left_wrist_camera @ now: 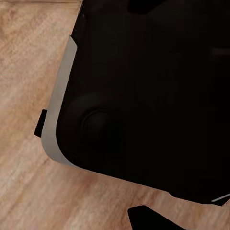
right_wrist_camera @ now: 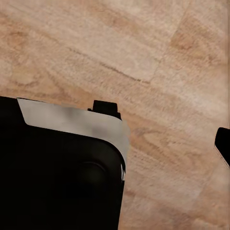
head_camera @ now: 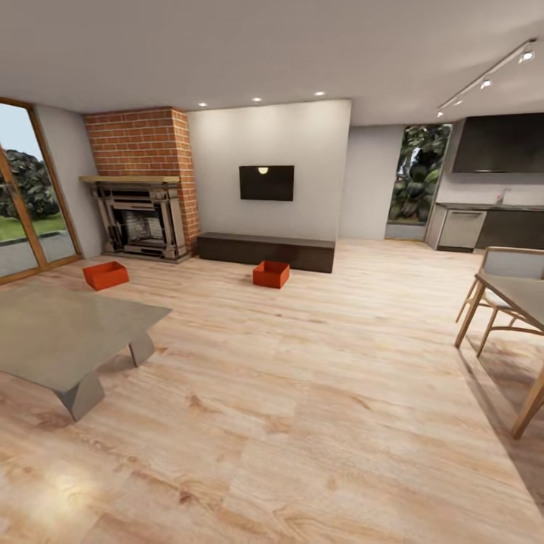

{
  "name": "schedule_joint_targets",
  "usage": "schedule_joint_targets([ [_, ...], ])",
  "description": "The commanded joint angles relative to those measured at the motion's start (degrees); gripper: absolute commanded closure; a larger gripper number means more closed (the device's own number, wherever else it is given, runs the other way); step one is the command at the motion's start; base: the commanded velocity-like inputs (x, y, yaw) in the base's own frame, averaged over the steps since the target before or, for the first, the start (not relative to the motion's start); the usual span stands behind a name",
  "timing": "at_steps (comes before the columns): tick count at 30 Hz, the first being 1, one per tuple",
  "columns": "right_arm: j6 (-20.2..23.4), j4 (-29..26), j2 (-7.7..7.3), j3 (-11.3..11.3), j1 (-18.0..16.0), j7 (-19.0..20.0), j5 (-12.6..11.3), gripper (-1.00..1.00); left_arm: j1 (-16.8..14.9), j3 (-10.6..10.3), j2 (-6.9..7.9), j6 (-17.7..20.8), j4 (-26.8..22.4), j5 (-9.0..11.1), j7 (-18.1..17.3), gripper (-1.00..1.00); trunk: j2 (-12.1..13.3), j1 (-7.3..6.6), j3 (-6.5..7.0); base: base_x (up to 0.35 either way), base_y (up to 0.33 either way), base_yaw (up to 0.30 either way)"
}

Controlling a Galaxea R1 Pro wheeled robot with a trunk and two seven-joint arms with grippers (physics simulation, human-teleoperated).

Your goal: Move the two storage containers from the living room to the garage. In the garage, place one container on the floor and stack the other container on top of it (either order is fine).

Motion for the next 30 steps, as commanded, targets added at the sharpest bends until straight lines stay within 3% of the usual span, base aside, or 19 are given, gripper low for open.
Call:
schedule_joint_targets([
  [1,-0.3,0.1,0.03,0.5,-0.1,0.0,-0.4,-1.00,0.0,0.4,-0.03,-0.1,0.0,0.1,0.0,-1.00,0.0,0.03,-0.05,0.325,0.000,0.000],
  [18,-0.7,0.1,0.02,0.4,-0.1,0.0,-0.5,-1.00,0.0,0.4,-0.03,-0.1,0.0,0.1,0.0,-1.00,0.0,0.03,-0.05,0.325,0.000,0.000],
  [30,-0.7,0.1,-0.03,0.3,-0.1,0.2,-0.4,-1.00,0.0,0.4,-0.03,-0.1,-0.1,0.1,0.0,-1.00,0.0,0.03,-0.05,0.325,0.070,-0.166],
])
